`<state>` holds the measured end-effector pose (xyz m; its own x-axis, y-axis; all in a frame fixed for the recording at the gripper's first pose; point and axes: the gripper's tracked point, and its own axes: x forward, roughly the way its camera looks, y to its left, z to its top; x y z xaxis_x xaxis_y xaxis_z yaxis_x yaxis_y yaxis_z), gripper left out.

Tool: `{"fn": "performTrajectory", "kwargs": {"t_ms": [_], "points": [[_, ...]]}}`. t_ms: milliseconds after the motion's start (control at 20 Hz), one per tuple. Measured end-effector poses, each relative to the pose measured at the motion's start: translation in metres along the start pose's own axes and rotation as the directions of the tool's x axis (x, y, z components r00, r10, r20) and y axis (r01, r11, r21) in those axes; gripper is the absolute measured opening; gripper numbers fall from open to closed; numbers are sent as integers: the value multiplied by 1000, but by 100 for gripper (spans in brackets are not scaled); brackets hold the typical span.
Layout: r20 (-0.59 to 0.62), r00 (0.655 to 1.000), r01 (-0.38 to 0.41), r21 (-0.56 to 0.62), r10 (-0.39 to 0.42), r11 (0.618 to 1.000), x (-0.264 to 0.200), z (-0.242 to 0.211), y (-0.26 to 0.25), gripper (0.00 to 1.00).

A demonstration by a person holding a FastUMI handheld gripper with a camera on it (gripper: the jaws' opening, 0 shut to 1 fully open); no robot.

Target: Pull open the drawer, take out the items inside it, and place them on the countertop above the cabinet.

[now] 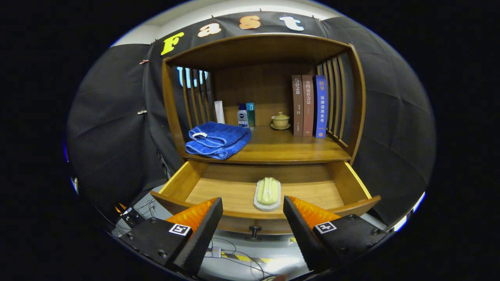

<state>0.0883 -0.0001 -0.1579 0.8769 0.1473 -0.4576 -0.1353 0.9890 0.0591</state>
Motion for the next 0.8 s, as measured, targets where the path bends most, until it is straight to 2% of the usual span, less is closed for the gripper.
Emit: {"fn": "performTrajectory", "kwargs": {"t_ms": [300,350,450,600,800], "points": [[-205,978,31,-55,-42,998,84,17,-11,99],[-226,972,46,-98,-68,994,97,16,-15,100],[-274,956,66,-154,-107,986,116,3,-21,99],[-341,931,76,-171,-131,982,141,-15,-23,99],[-406,894,142,-144,-189,979,171,-38,-40,99]]}}
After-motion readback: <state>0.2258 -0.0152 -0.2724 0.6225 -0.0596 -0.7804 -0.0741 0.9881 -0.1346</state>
